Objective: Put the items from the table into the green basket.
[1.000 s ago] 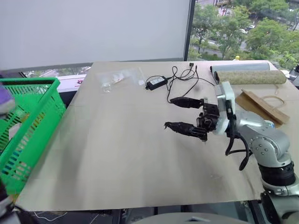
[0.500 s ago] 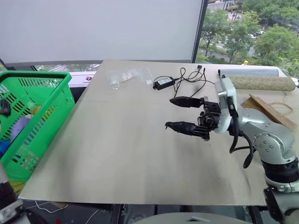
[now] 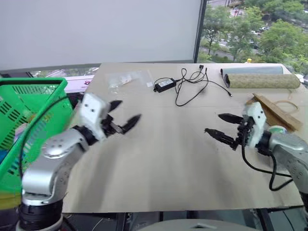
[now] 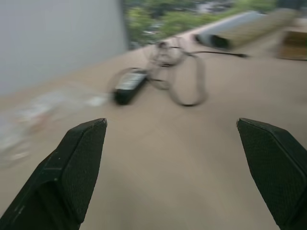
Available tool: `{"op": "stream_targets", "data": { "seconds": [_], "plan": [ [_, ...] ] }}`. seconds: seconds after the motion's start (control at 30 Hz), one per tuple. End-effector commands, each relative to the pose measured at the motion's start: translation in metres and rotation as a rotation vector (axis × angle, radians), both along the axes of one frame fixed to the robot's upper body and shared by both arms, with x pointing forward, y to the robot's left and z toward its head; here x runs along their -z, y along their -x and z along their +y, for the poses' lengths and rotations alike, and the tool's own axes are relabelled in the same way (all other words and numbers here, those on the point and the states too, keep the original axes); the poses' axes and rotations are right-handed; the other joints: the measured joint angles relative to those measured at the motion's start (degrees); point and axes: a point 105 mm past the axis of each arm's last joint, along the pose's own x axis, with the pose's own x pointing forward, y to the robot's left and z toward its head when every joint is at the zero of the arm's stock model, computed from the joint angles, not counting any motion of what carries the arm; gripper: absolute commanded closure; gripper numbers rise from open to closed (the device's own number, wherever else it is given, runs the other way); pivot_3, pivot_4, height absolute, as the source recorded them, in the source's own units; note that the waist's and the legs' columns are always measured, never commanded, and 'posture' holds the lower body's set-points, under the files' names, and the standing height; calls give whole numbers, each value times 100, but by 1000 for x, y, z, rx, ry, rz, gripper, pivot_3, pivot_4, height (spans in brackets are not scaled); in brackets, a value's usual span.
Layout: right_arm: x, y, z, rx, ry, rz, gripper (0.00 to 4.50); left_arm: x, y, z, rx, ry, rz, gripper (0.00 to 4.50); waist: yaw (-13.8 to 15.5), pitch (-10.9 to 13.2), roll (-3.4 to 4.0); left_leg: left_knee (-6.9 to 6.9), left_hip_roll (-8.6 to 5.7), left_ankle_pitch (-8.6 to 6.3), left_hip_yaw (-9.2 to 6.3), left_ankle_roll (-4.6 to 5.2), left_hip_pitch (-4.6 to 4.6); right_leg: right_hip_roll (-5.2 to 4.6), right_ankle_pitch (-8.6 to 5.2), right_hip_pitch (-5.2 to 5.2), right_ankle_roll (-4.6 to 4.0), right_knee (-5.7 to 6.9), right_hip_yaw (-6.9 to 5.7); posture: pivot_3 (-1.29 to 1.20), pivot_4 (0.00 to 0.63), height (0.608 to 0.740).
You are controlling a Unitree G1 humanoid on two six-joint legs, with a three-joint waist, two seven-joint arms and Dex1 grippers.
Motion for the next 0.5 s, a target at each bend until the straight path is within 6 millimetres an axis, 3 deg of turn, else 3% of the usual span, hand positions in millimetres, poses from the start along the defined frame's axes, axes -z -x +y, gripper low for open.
{"op": "stream_targets", "data": {
  "seconds": [0.03,0.1,0.17,0.27,0.4,0.5],
  "plan": [
    [-11,-3,-35,234,104,-95,0,-11,13,-33,193,28,-8,19,-124,13,20,0,2,0,3,0,2,7,0,1,0,2,2,-136,28,740],
    [-10,-2,-51,340,169,-120,0,-14,16,-43,266,42,6,19,-195,19,31,6,6,0,16,0,5,19,0,3,0,4,16,-169,35,740],
    [-6,2,-74,477,232,-101,0,-14,22,-52,356,41,32,19,-447,37,54,6,14,0,56,2,8,53,-1,19,2,5,54,-208,41,740],
    [-7,10,-100,650,302,-101,0,-16,19,-58,421,35,37,19,-597,62,58,5,15,-3,81,7,43,92,-5,44,6,2,77,-237,47,740],
    [0,21,-116,767,306,-26,0,-14,21,-66,473,35,50,19,-839,112,73,0,18,-9,101,16,89,103,-24,86,36,-3,111,-255,54,740],
    [9,25,-114,792,234,62,0,-10,23,-67,488,25,65,19,-991,133,66,1,24,-11,109,19,94,112,-27,90,43,-2,121,-256,54,740]
  ]
}}
